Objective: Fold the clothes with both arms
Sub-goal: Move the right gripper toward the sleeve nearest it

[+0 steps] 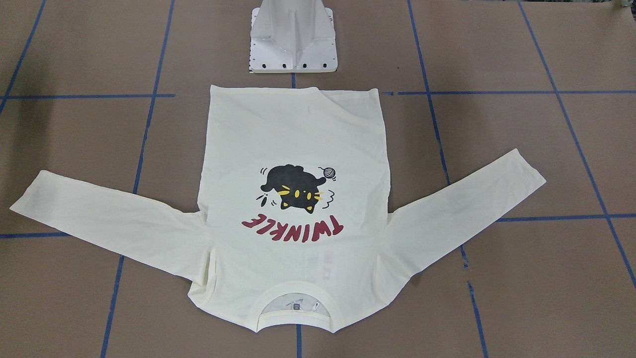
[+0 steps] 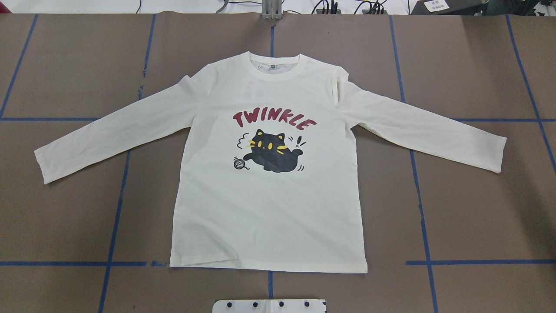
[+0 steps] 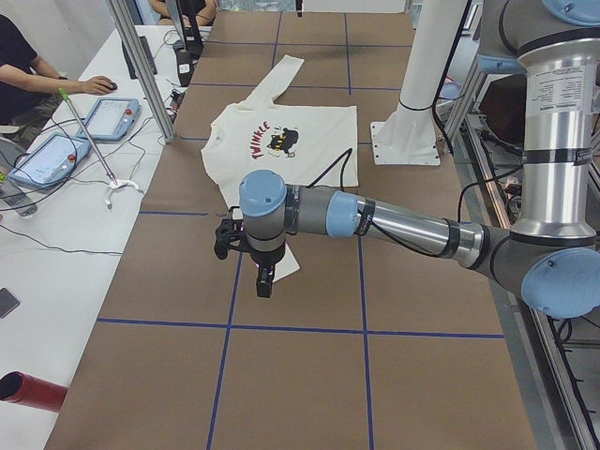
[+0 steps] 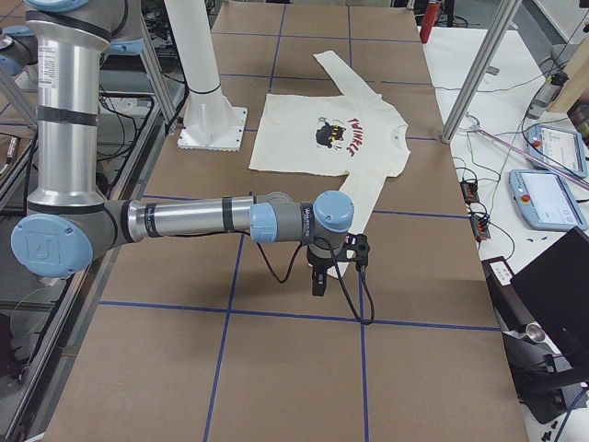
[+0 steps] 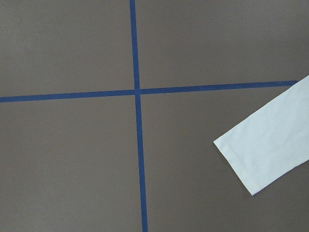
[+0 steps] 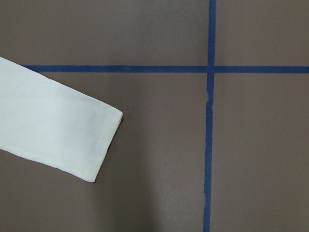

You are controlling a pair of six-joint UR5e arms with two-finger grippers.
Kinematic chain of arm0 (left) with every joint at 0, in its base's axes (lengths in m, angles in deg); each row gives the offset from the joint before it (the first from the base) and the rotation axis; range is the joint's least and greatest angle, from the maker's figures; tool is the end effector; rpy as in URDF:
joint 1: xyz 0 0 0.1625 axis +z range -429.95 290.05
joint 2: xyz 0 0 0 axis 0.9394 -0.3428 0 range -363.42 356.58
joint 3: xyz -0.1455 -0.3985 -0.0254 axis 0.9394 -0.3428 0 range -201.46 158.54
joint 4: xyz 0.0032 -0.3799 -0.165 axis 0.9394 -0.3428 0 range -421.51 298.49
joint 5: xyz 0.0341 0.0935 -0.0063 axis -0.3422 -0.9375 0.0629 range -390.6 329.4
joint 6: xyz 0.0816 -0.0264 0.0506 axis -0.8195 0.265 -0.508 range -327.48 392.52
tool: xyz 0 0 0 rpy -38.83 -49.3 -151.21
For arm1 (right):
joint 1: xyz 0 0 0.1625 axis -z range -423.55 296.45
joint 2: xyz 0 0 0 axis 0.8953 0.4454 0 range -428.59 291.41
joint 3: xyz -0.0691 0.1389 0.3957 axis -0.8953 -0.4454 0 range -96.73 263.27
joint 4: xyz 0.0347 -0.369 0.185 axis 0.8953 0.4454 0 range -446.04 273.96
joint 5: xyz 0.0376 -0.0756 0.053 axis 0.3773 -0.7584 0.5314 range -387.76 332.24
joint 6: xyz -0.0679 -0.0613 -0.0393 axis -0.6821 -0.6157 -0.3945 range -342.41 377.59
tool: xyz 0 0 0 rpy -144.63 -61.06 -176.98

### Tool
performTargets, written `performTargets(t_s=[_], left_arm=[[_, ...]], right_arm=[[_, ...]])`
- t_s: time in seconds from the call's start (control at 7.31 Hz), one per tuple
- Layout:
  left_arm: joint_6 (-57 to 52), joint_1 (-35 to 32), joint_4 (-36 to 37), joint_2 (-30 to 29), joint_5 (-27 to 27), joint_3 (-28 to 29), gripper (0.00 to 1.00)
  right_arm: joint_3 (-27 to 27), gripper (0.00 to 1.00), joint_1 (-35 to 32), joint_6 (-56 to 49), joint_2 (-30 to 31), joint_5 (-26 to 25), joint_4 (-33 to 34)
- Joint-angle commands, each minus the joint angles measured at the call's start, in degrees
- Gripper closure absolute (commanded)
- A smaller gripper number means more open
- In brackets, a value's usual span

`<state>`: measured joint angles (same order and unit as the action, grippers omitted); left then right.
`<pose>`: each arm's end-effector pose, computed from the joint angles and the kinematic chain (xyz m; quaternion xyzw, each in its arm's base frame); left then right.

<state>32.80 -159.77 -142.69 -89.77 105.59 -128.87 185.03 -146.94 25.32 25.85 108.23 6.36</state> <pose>-0.0598 -0.4593 0.5534 0.0381 0.3920 0.0161 0.9190 0.0082 -0.4654 0.5966 -0.0096 -0.3922 -0.0077 0.9198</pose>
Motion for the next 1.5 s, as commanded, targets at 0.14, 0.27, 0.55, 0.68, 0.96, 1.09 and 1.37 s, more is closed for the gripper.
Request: performTargets(t_s=[0.14, 0.27, 0.55, 0.68, 0.96, 1.09, 1.37], left_arm=[[0.33, 0.26, -0.30, -0.32, 0.22, 0.18, 0.00], [0.86, 0.26, -0.21, -0.32, 0.65, -0.34, 0.00], [0.68, 0.43, -3.88, -0.23, 4.40, -0.69, 0.00], [0.51, 0.43, -3.99, 0.03, 6.87, -0.34, 0.00], [0.42, 0.43, -4.95, 0.04, 6.99, 0.10, 0.00], [0.33, 0.43, -5.83, 0.12, 6.99, 1.06, 0.00], [0.16, 0.35, -7.06, 0.21, 6.90, 1.42, 0.00]], right_arm=[[-0.67, 0.00, -0.02, 0.00, -0.30, -0.28, -2.29], [-0.94, 0.00, 0.07, 0.09, 0.31, 0.07, -5.53], [-1.03, 0.00, 4.51, 0.61, 1.18, 0.07, -12.30], [-2.51, 0.00, 8.29, 3.75, 0.84, -0.37, -14.59], [-17.01, 0.00, 11.05, 5.53, -2.91, -1.68, -30.16], [-25.29, 0.00, 11.84, 11.54, -7.64, -1.60, -35.91], [-27.39, 0.01, 15.17, 16.60, -9.62, -3.78, -37.29]])
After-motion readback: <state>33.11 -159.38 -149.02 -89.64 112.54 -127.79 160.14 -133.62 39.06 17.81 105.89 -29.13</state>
